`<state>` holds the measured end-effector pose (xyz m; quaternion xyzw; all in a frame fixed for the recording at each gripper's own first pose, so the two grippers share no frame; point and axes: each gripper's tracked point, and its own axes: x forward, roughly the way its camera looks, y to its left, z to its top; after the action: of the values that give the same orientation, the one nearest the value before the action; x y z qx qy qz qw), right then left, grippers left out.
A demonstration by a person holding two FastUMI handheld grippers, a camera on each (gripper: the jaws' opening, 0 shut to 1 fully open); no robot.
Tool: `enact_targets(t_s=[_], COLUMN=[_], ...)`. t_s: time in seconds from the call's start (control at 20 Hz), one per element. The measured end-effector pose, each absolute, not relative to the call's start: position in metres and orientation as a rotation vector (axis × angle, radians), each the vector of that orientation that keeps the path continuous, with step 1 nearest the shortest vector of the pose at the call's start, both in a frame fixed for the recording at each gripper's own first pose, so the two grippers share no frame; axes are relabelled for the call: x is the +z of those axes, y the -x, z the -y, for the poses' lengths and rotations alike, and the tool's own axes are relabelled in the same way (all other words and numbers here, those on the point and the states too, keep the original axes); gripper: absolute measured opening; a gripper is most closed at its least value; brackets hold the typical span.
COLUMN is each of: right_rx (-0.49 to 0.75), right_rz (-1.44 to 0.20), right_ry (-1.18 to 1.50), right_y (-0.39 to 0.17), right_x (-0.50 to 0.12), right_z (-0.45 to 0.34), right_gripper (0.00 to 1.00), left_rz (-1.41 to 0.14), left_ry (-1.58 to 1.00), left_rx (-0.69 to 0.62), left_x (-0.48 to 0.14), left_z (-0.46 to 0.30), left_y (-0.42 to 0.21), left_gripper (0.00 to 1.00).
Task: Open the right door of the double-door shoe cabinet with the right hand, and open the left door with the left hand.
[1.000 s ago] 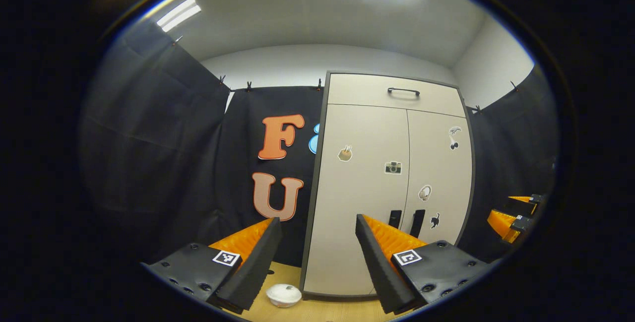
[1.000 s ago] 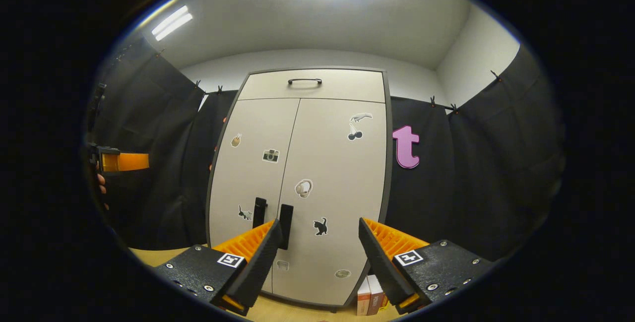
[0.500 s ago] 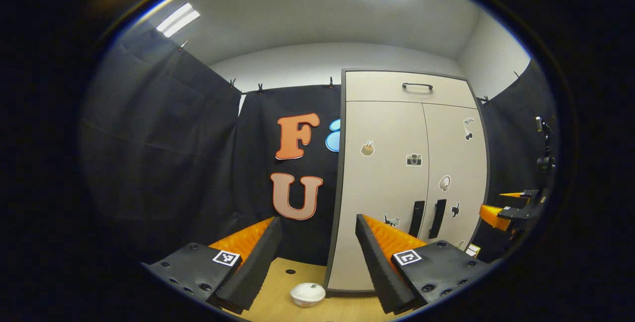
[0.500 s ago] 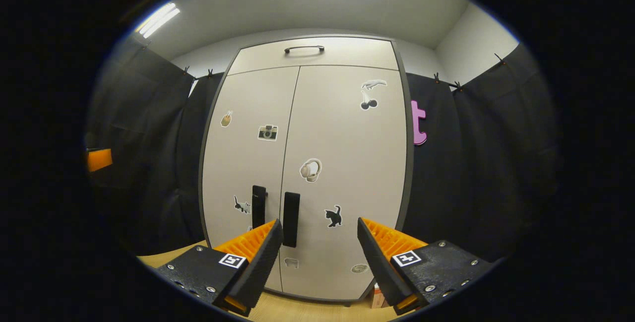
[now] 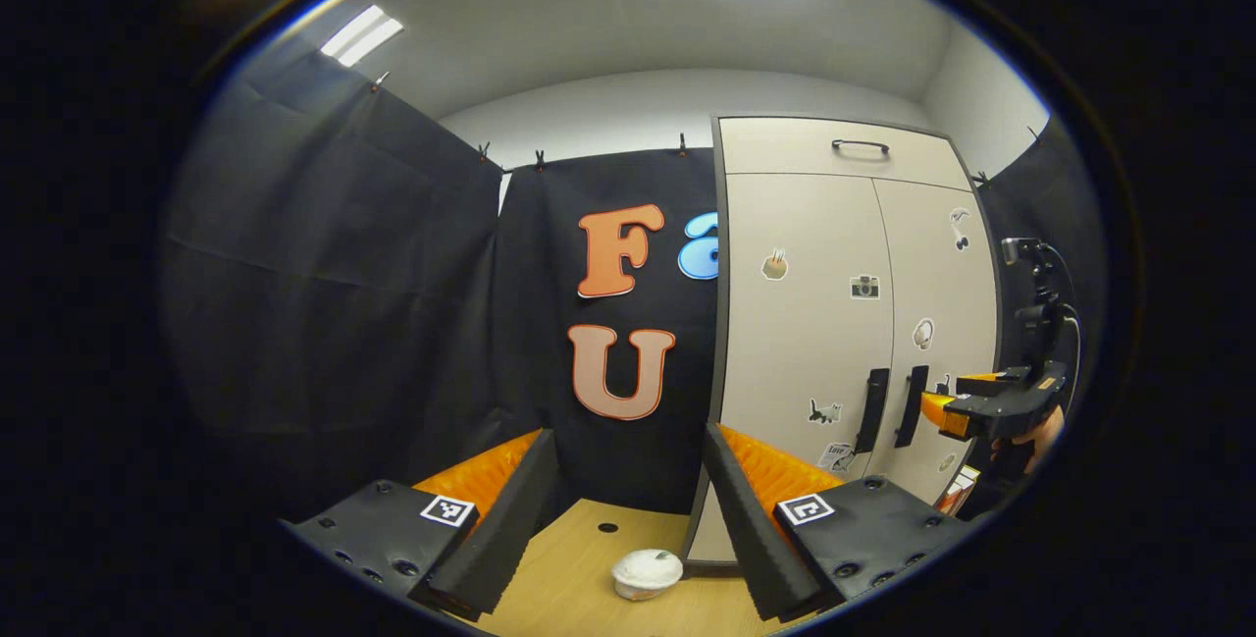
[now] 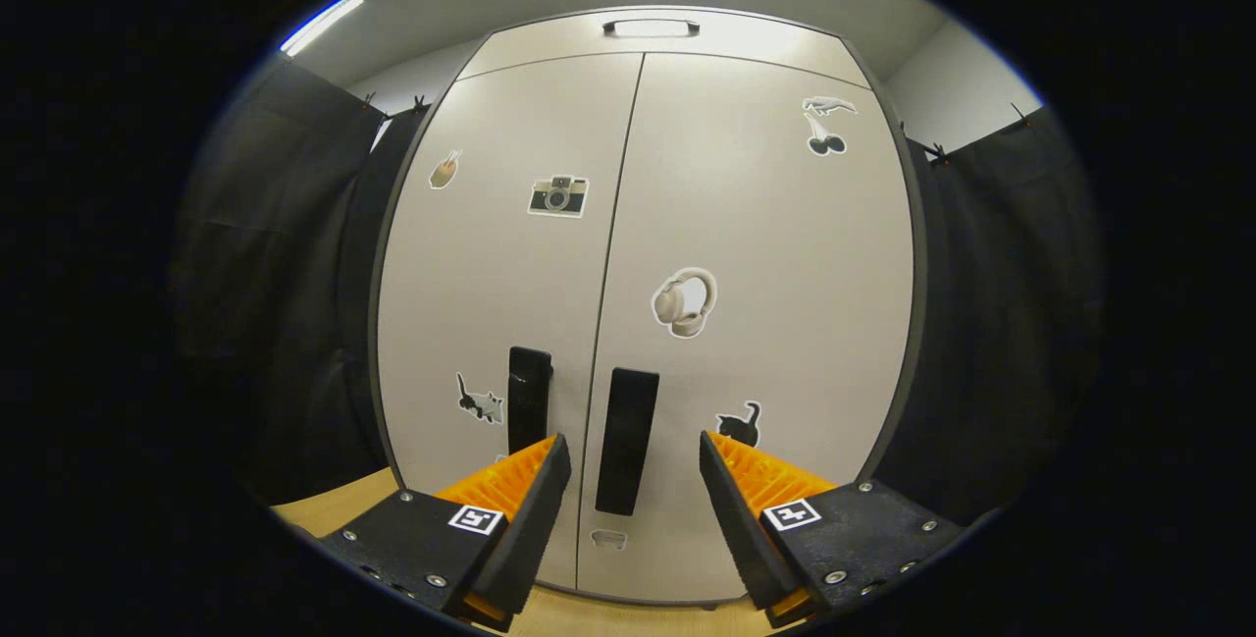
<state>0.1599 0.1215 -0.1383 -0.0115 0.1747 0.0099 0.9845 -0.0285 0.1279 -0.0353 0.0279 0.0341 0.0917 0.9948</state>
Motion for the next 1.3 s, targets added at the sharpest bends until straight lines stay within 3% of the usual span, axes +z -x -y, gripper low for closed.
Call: enact_targets(t_s=[0.7, 0.8, 1.05, 1.3], right_rx=[-0.040, -0.053, -0.052, -0.021], right_rz=[-0.413, -0.417, -0.438, -0.439], right_ry=[-0.026, -0.071, -0.144, -0.176], right_y=[-0.215, -0.213, -0.209, -0.181], right_x=[-0.178, -0.178, -0.178, -0.169], right_z=[-0.125, -0.124, -0.124, -0.121], right_gripper=[0.49, 0.37, 0.20, 0.18], left_rz=[-0.081, -0.095, -0.109, -0.137], left_ry=[-0.036, -0.059, -0.082, -0.060], left_rx=[0.247, 0.229, 0.225, 0.181], left_x=[-0.045, -0.048, -0.051, -0.060], left_z=[-0.158, -0.153, -0.150, -0.132], left_y=[0.033, 0.035, 0.042, 0.040], left_gripper=[0.96, 0.96, 0.94, 0.94])
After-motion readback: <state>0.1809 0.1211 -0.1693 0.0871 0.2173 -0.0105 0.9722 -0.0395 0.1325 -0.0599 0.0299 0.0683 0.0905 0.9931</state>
